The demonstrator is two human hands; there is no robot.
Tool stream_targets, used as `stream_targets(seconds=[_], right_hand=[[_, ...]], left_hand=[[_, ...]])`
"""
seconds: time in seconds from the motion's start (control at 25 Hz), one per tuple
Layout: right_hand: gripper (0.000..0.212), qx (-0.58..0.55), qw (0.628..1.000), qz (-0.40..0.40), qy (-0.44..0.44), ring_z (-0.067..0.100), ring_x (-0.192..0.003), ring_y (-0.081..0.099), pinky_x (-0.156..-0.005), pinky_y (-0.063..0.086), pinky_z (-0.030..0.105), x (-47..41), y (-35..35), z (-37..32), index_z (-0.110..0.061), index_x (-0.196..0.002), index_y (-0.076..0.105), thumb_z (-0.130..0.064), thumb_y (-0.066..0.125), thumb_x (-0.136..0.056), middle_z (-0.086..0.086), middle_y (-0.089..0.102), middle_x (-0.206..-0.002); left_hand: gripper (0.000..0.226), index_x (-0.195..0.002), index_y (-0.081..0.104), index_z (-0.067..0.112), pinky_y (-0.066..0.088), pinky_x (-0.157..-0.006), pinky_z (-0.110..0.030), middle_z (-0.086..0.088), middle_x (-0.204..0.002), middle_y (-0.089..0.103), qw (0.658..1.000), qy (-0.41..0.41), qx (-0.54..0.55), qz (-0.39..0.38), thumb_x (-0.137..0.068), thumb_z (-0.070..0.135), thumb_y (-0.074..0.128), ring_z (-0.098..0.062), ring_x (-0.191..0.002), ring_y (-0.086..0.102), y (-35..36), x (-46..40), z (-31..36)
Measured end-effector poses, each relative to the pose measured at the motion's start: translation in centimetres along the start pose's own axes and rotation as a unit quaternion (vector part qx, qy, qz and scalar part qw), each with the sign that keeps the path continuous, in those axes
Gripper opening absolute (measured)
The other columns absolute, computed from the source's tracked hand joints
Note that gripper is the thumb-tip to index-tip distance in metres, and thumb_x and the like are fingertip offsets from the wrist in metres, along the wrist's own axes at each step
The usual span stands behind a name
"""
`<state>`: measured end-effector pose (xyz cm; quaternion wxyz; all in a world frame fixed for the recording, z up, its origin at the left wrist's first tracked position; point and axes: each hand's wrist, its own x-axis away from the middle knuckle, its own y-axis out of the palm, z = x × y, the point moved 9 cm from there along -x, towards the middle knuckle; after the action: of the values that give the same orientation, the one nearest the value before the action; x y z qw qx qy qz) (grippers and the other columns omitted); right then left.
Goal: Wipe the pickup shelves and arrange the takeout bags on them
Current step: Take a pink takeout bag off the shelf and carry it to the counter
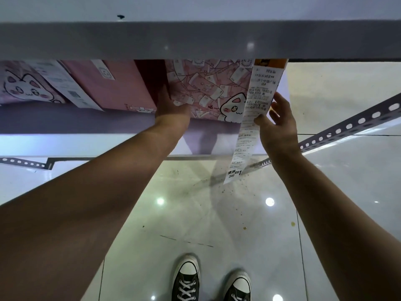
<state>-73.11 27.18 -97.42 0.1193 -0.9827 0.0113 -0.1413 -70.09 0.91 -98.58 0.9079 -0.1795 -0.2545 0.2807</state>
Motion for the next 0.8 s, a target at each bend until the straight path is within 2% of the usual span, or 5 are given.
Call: stream_targets(seconds=[0.2, 0.36, 0.52, 0.64, 0.8], right_hand=[[0.056, 0.000, 1.000, 0.012, 0.005, 0.000, -0.110, 0.057, -0.073, 0.053, 0.009, 0.8, -0.3, 0.5, -0.023, -0.146, 0.041, -0.003, 0.056, -0.096, -0.002, 0.055, -0.134], [0.057, 0.022, 0.998, 0.048, 0.019, 0.001, -0.113, 0.055, -0.094, 0.055, 0.029, 2.8, -1.7, 0.8, -0.031, -0.144, 0.045, -0.002, 0.054, -0.096, -0.004, 0.058, -0.133], [0.055, -0.003, 0.998, 0.042, 0.051, 0.010, -0.112, 0.061, -0.089, 0.060, 0.043, 6.8, -2.8, 1.1, -0.033, -0.143, 0.045, -0.004, 0.051, -0.097, -0.002, 0.060, -0.126], [0.054, -0.034, 0.996, 0.028, 0.076, 0.007, -0.104, 0.067, -0.077, 0.062, 0.034, 10.0, -3.8, 1.4, -0.030, -0.142, 0.046, -0.001, 0.049, -0.096, -0.006, 0.062, -0.122], [0.054, -0.054, 0.991, 0.013, 0.119, -0.003, -0.094, 0.069, -0.063, 0.058, 0.020, 14.3, -5.4, 1.6, -0.032, -0.143, 0.046, 0.000, 0.046, -0.099, -0.008, 0.063, -0.122]], left_hand=[[0.052, -0.135, 0.048, 0.011, 0.046, -0.067, -0.019, -0.006, -0.118, 0.059, 0.999, 0.020, 0.041, -0.015, -0.086, -0.001, 0.058, -0.019, -0.096, 0.057, 0.0, 1.1, -1.1], [0.057, -0.137, 0.049, 0.018, 0.053, -0.086, -0.023, -0.008, -0.128, 0.060, 0.996, 0.034, 0.075, -0.020, -0.085, -0.002, 0.060, -0.021, -0.109, 0.062, -0.8, 3.6, -1.4], [0.058, -0.135, 0.052, 0.023, 0.058, -0.077, -0.022, -0.002, -0.123, 0.063, 0.996, 0.019, 0.088, -0.009, -0.084, -0.002, 0.059, -0.009, -0.095, 0.066, -2.7, 7.7, -1.7], [0.047, -0.127, 0.055, 0.018, 0.058, -0.089, -0.044, -0.004, -0.119, 0.062, 0.997, 0.007, 0.072, -0.008, -0.084, 0.000, 0.059, -0.024, -0.106, 0.065, -4.1, 11.0, -2.0], [0.045, -0.128, 0.054, 0.028, 0.058, -0.086, -0.039, -0.001, -0.125, 0.062, 0.998, -0.039, 0.044, -0.034, -0.088, 0.009, 0.059, -0.020, -0.108, 0.064, -5.4, 14.8, -2.1]])
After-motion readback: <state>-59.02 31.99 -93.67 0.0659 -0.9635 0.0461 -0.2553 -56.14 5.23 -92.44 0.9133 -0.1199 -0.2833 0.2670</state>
